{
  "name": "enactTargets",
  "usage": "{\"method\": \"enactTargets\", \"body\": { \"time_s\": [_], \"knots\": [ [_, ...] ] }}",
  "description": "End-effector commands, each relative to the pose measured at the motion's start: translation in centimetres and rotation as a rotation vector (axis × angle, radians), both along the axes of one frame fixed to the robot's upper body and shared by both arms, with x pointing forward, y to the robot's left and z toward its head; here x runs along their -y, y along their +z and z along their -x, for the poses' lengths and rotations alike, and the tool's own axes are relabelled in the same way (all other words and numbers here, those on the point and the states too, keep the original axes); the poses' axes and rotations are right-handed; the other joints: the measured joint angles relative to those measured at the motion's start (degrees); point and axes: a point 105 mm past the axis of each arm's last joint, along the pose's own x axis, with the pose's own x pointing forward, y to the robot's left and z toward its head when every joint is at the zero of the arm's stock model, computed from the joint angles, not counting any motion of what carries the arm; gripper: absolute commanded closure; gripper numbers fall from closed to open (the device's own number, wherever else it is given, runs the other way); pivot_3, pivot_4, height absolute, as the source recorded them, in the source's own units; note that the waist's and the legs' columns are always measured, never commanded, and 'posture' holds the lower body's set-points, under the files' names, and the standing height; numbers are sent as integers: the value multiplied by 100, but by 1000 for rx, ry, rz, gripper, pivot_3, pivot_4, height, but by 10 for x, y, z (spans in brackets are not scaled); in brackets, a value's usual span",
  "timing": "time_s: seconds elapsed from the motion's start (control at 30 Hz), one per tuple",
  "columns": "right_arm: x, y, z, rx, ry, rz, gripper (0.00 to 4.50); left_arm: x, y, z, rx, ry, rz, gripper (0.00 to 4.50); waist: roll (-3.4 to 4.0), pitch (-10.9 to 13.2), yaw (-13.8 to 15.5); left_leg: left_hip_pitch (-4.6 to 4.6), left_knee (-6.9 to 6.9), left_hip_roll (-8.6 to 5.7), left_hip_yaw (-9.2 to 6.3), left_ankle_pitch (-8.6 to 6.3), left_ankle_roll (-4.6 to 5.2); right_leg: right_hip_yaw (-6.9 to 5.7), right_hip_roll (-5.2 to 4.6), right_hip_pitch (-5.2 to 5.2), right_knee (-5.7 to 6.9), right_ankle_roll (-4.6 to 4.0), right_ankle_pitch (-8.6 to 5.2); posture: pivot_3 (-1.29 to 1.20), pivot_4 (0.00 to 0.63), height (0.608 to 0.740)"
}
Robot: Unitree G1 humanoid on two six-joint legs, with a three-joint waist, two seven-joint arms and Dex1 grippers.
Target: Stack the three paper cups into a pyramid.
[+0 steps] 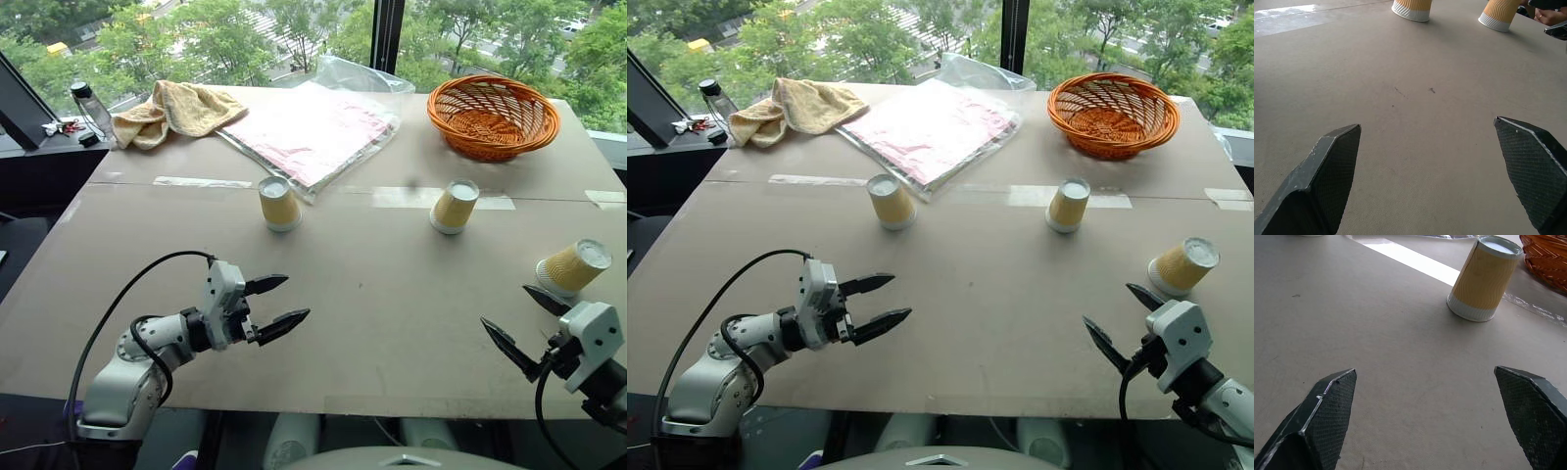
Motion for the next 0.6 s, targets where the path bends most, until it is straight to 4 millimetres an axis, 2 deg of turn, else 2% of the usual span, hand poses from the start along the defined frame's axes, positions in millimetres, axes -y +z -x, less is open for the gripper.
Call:
{"method": "enactTargets", "body": {
  "time_s": [0.03, 0.13, 0.2, 0.3, 0.4, 0.53, 0.6],
  "knots": [
    [-9, 15, -8, 78, 8, -22, 59, -1, 10, -7, 55, 18, 41, 0, 0, 0, 0, 0, 0, 0, 0, 0, 0, 0, 0, 0, 0, 0, 0, 0, 150, 740],
    [-27, 34, -17, 152, 58, -92, 59, -12, 17, -25, 116, 129, 89, 0, 0, 0, -14, 4, 3, 0, 1, 0, 1, 0, 0, 1, 0, 8, -3, 0, 150, 740],
    [-40, 41, -15, 163, 139, -130, 59, -24, 18, -40, 126, 246, 88, 0, -1, -2, -3, 4, 6, 1, -1, 1, 1, -1, 1, 2, 3, 19, -9, 0, 150, 740],
    [-64, 50, -7, 141, 305, -181, 59, -54, 17, -66, 113, 493, 110, 0, -3, -2, 12, 1, 5, -1, -12, 1, 1, -9, 2, 4, 4, 20, 2, 0, 150, 740],
    [-79, 58, -1, 138, 428, -189, 59, -69, 23, -84, 140, 627, 85, 0, -6, -2, 0, -3, 4, -4, -15, 0, 1, -12, 2, 4, 3, 23, 13, 0, 150, 740],
    [-88, 61, 3, 127, 506, -175, 59, -62, 42, -105, 198, 613, 52, 0, -17, -5, 34, -7, 5, -8, -24, 1, 1, -22, 2, 6, 1, 24, 14, 0, 150, 740],
    [-86, 60, 0, 130, 496, -165, 59, -43, 52, -117, 229, 530, 17, 0, -19, -6, 38, -7, 6, -8, -24, 1, 1, -23, 2, 8, 0, 24, 14, 0, 150, 740]
  ]
}}
